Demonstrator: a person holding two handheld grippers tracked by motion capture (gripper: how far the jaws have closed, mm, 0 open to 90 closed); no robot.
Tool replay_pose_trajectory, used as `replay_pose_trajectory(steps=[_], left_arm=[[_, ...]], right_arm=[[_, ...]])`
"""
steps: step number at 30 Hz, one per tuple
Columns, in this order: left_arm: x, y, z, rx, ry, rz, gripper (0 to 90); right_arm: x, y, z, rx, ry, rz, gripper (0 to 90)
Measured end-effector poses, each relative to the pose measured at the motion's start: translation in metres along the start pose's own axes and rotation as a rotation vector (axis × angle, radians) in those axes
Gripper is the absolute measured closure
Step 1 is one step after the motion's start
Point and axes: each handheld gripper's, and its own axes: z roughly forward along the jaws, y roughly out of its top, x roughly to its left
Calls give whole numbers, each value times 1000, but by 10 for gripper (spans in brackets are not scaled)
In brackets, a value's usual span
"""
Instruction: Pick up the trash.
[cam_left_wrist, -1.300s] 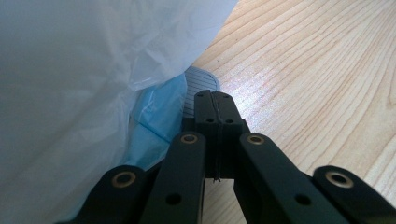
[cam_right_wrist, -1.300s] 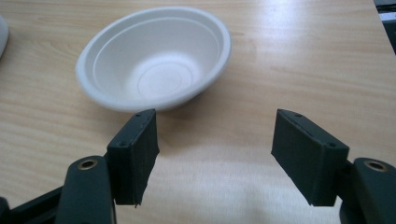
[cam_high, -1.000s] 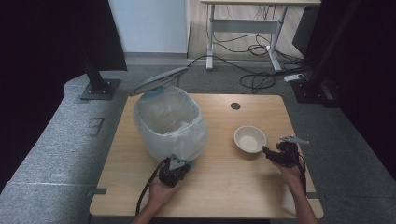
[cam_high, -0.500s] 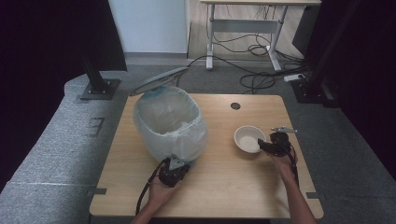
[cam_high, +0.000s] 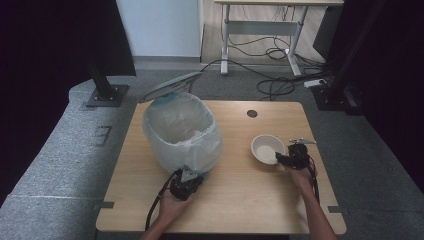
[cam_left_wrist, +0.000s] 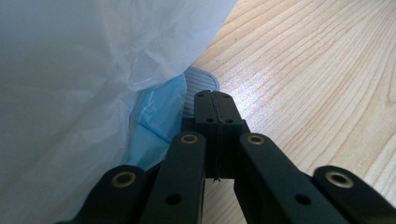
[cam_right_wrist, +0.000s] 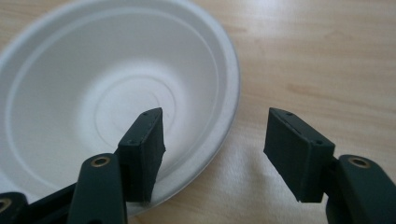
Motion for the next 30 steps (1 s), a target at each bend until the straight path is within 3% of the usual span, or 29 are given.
replay_pose_trajectory(steps=[6, 13, 15, 23, 30], left_arm=[[0, 0, 0, 0, 0, 0, 900], [0, 0, 0, -1, -1, 1, 900], [0, 0, 0, 0, -1, 2, 900], [0, 0, 0, -1, -1, 0, 900], [0, 0, 0, -1, -1, 1, 900]], right_arm=[[2, -2, -3, 22, 21, -15, 439], [7, -1, -10, 24, 36, -35, 675], [6, -1, -12, 28, 42, -32, 707], [0, 1, -26, -2, 103, 23, 799], [-8, -9, -41, -48, 196, 91, 825]])
